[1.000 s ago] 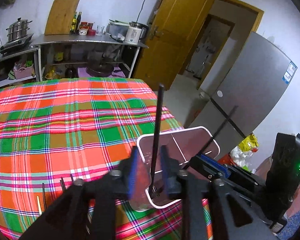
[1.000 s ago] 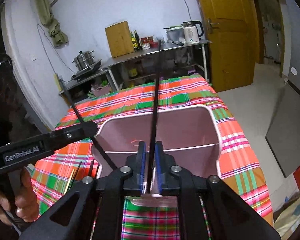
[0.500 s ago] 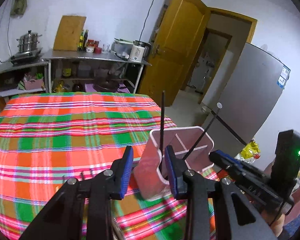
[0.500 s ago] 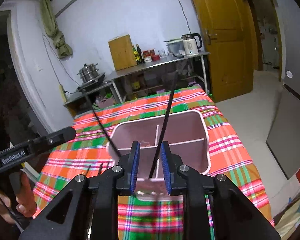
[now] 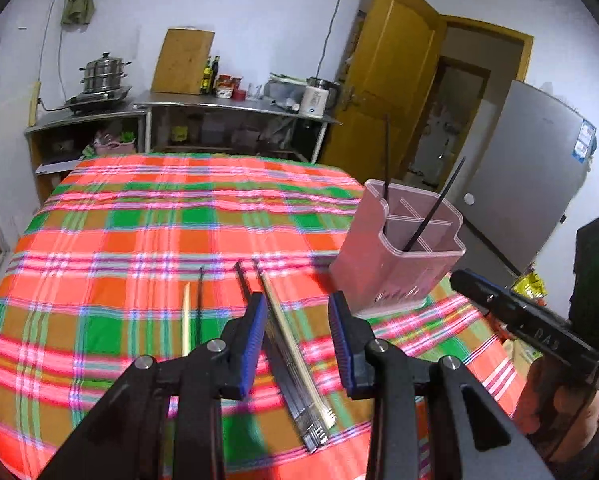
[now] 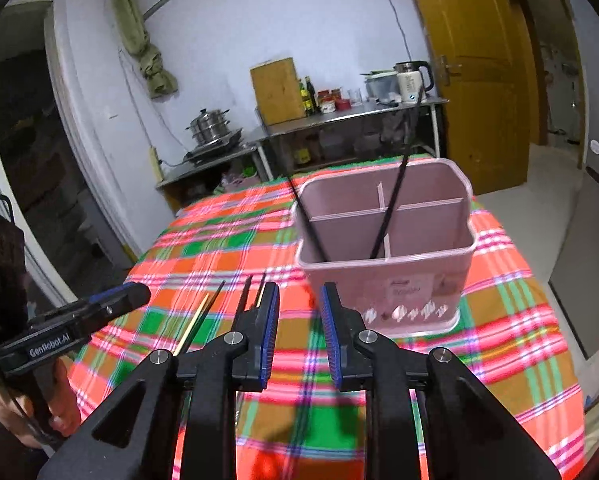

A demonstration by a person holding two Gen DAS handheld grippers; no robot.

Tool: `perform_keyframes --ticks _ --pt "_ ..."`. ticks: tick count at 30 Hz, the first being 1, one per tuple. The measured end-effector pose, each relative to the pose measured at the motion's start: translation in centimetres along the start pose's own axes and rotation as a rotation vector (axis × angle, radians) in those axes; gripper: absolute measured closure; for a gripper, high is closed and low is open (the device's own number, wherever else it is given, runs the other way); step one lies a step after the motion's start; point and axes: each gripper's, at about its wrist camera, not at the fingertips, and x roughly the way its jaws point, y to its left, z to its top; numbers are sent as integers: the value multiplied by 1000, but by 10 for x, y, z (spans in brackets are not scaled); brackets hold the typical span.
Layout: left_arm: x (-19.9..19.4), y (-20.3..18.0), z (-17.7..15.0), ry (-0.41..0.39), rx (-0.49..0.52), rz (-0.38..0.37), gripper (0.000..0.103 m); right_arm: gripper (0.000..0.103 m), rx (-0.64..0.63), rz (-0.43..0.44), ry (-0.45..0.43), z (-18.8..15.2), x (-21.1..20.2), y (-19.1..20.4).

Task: Organize utensils
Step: 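Return to the chopstick row and close both tools on more chopsticks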

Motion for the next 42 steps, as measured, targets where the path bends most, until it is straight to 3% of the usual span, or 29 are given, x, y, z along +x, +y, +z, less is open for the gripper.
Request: perform_keyframes --ticks 14,26,32,42 --pt "16 42 -39 83 -69 58 69 81 -63 83 100 -34 23 37" --pt "69 64 -39 171 -89 44 69 87 -89 105 169 -47 54 49" --pt "92 72 -39 215 -87 71 70 95 -108 110 194 -48 71 57" --pt "100 78 -35 223 -77 138 96 96 -125 124 245 -47 113 70"
